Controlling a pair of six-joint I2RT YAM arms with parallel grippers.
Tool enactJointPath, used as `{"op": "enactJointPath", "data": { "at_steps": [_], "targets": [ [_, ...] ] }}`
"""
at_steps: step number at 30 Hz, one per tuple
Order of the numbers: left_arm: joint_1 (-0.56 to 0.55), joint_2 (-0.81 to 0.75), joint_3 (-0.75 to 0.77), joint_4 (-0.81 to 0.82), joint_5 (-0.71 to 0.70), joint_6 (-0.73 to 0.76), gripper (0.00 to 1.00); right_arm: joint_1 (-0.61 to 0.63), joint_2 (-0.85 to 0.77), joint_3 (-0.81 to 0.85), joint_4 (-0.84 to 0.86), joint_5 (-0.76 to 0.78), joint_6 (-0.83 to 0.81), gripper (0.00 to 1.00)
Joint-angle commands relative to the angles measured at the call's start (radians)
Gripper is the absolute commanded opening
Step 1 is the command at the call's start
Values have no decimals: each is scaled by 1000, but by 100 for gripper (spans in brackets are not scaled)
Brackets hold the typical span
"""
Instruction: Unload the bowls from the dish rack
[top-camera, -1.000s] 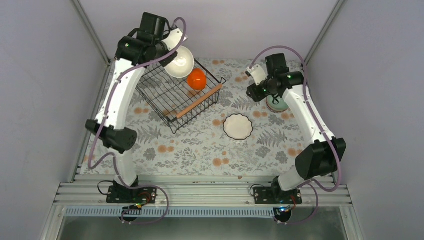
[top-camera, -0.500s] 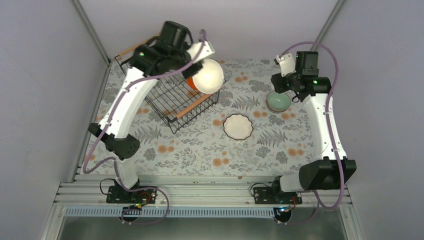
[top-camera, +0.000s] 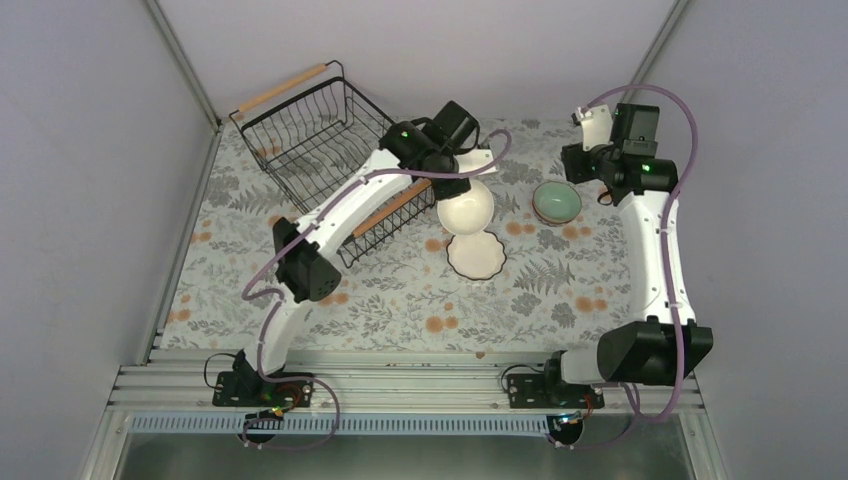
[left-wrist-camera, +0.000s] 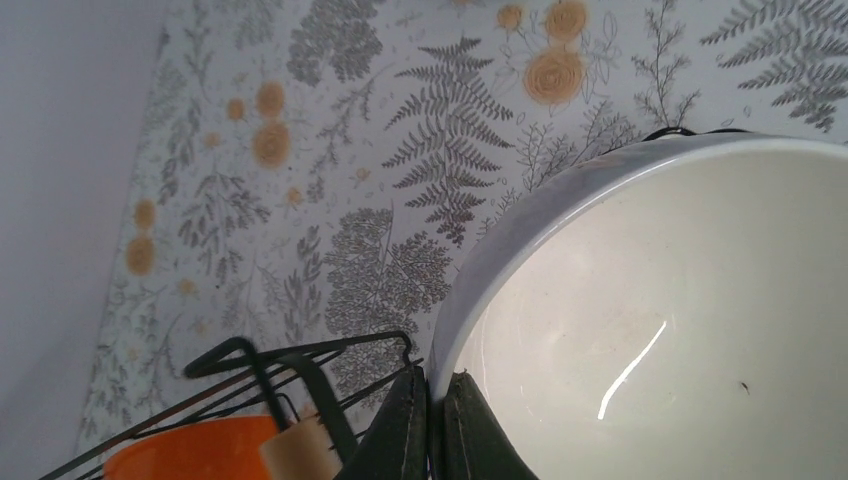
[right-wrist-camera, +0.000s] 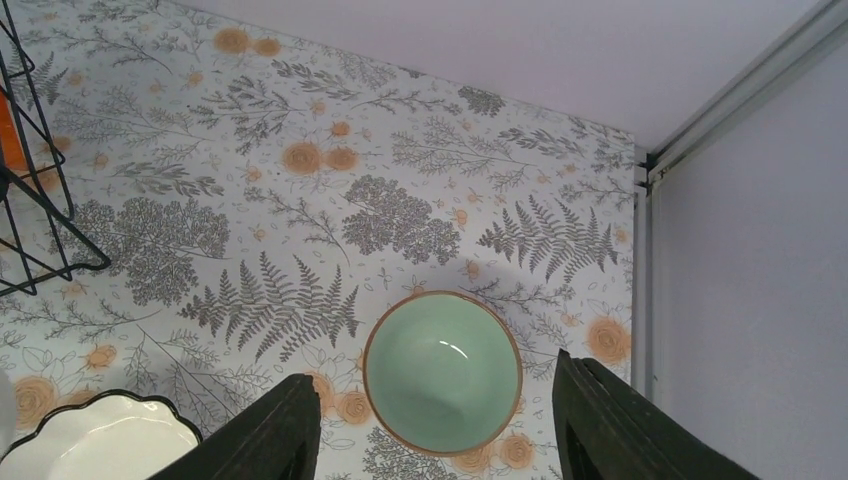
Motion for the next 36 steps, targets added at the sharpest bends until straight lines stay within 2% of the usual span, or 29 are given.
{"op": "enactJointPath", "data": {
  "at_steps": [1,10,22,36],
  "targets": [
    [-33,33,56,20,-36,0,2,-16,-26,-7,26,-23,6,57],
    [-86,146,72,1,-59,30,2,-18,-22,-33,31,-68,1,57],
    [-97,253,82,-18,-32,50,2,-18,-28,-51,39,-94,-4,57],
    [-105,292,79,-22,17,66,2,-18,-44,-94,52,-100,-12,57]
  ]
}}
